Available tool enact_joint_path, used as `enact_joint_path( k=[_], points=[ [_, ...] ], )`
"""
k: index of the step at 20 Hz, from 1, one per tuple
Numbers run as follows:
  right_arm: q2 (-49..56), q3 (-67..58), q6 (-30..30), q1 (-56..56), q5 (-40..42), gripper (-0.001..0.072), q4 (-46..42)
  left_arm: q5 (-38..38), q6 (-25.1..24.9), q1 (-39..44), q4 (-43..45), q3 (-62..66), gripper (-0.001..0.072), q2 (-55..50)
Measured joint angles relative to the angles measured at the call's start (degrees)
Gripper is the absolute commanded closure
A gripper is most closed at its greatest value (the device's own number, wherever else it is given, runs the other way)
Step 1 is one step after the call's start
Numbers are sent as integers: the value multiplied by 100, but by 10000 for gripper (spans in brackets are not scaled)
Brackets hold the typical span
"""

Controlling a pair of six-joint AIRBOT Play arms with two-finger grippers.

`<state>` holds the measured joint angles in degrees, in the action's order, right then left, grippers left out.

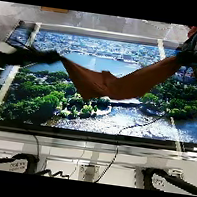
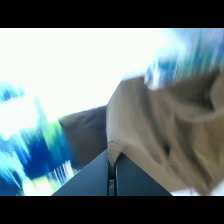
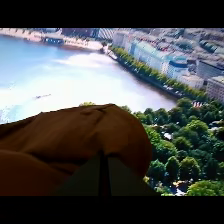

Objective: Fold the clothes and pants, and hang the long-sleeved shirts on hangers.

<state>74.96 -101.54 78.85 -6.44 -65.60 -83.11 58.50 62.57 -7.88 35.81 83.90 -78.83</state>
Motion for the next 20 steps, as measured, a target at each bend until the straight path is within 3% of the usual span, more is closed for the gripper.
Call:
enact_joint_path(
  k=[9, 15, 20],
  points=[
    [-651, 0, 151, -275, 70, 699, -227, -426, -352, -1543, -35, 570, 697, 2081],
    [-1023, 0, 164, -286, -518, 699, -306, -476, -470, -2339, -37, 599, 697, 2907],
    [-1770, 7, 166, -289, -1290, 699, 109, -527, -507, -2529, -17, 601, 698, 3331]
  ],
)
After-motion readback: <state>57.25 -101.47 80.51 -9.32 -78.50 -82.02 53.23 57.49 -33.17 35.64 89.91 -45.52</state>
